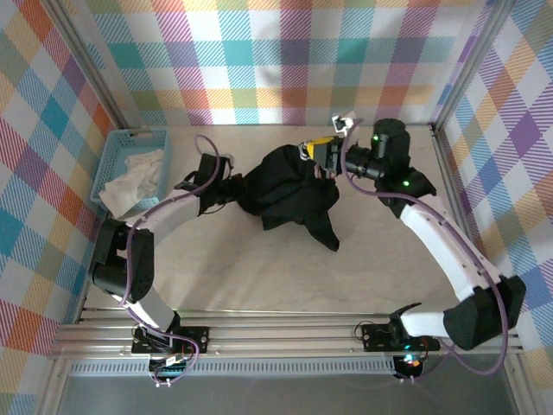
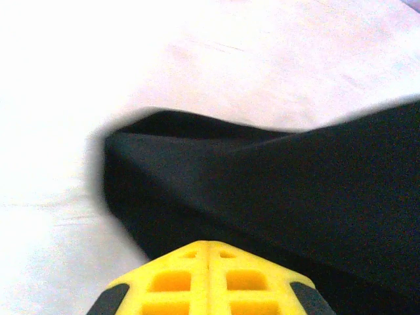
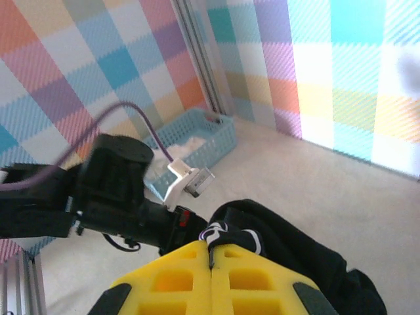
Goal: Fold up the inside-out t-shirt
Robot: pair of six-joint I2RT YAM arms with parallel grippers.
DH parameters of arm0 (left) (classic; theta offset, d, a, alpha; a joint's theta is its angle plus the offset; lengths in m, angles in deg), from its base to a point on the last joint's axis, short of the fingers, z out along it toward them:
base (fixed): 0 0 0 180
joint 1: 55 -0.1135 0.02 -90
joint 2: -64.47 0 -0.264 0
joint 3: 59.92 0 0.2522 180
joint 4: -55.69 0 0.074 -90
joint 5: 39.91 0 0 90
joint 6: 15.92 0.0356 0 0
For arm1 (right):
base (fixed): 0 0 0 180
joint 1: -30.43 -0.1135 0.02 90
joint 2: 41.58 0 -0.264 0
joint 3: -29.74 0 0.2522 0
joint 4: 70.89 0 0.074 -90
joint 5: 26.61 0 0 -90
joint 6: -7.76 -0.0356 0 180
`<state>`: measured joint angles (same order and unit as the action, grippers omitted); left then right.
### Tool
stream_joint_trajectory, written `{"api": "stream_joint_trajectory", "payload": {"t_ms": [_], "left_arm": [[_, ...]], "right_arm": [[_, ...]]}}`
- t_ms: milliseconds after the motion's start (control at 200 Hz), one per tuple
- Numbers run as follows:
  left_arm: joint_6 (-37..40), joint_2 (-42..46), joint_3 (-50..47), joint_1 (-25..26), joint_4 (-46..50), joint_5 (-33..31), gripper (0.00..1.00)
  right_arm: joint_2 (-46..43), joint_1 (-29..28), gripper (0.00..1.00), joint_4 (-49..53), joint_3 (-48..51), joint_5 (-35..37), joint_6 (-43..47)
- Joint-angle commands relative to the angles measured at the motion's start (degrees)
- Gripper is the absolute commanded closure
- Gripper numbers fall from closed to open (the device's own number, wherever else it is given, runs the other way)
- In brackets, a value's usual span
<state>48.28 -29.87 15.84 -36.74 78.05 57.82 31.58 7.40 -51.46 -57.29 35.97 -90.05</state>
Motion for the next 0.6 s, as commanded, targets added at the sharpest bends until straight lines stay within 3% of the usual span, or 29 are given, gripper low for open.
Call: {"api": "stream_joint_trajectory", "payload": {"t_ms": [0, 60, 200, 260, 425, 595], "left_arm": [[-2.9, 0.4, -4.0, -1.4, 0.9, -6.3, 1.00], [-2.7, 2.6, -5.7, -1.4, -1.2, -3.9, 0.99], [-2.8, 9.9, -9.1, -1.2, -11.9, 9.5, 0.50], [-1.9, 10.7, -8.0, -0.8, -14.2, 16.0, 0.34], [4.3, 6.9, -3.1, 1.8, -13.1, 25.6, 0.11], [11.2, 4.4, -2.0, 4.9, -12.4, 28.0, 0.00]], "right_arm": [[-1.9, 0.3, 1.00, -5.5, 2.7, -4.6, -0.9], [-1.0, 0.4, 1.00, -5.2, 3.6, -5.1, -0.1], [1.0, 0.4, 1.00, -3.8, 4.1, -5.8, 3.2], [1.8, 0.5, 1.00, -3.4, 4.3, -5.9, 4.0], [3.2, 0.4, 1.00, -3.2, 4.0, -6.1, 4.4], [4.3, 0.5, 1.00, -1.3, 2.3, -5.9, 5.1]]}}
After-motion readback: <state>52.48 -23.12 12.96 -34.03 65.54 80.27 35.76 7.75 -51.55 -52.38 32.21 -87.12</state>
